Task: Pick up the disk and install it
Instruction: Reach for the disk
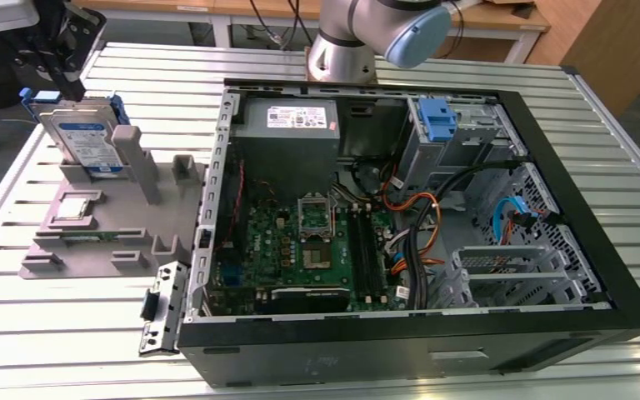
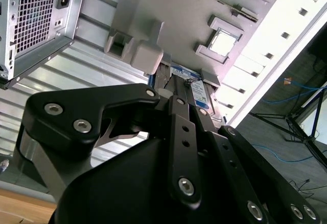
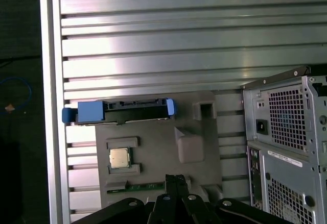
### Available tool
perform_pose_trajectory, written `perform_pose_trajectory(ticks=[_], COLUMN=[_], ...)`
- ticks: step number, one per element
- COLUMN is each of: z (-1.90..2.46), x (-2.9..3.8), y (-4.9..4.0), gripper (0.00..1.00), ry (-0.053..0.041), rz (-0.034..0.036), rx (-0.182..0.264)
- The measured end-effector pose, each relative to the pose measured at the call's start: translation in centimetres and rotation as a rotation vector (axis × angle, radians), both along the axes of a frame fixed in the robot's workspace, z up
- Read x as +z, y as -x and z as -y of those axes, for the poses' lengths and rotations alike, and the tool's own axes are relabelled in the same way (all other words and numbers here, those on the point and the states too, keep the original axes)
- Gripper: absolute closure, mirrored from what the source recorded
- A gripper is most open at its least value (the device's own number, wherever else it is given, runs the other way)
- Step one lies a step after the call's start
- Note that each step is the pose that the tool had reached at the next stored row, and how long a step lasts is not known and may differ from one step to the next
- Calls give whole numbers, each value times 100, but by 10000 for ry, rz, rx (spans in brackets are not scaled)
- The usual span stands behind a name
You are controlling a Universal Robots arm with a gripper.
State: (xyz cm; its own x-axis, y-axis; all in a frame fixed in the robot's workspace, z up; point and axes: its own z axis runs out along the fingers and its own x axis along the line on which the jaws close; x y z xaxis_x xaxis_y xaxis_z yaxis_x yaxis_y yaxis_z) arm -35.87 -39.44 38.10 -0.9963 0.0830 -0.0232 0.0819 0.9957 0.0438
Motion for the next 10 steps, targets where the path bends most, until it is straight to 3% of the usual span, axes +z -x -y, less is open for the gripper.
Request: perform_pose_trajectory(ticks=[6,10], z=[-120,-202], x=[-38,-68], y=[52,132], gripper=[90,90], ry=[29,48], rz=[0,1], rx=[-26,-40])
